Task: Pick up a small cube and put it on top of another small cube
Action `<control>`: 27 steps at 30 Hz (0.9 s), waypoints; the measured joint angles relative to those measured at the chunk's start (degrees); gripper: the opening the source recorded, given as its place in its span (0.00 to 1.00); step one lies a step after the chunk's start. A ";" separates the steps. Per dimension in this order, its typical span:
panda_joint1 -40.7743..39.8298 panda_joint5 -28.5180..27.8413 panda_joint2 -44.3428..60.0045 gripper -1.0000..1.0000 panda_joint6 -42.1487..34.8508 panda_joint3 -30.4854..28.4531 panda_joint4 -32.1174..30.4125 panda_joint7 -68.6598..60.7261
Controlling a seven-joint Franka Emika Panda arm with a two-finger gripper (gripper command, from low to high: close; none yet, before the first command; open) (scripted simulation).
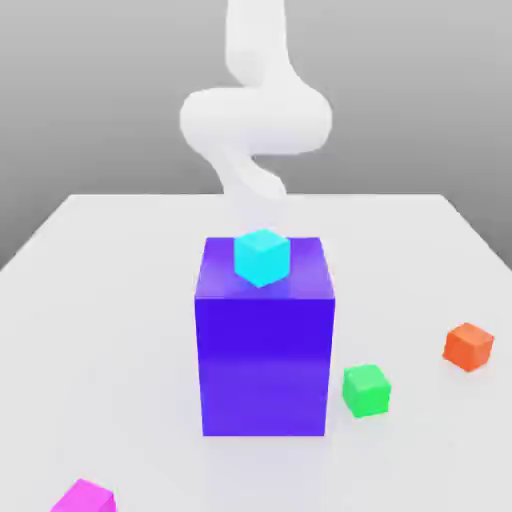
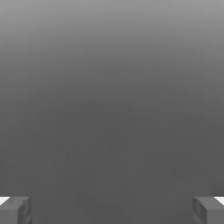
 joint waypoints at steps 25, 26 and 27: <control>-6.59 6.65 52.31 0.50 13.93 -8.33 3.17 -2.49; -7.01 6.88 54.39 0.50 14.49 -8.48 3.30 -2.57; -7.47 7.08 56.46 0.50 15.03 -8.60 3.43 -2.62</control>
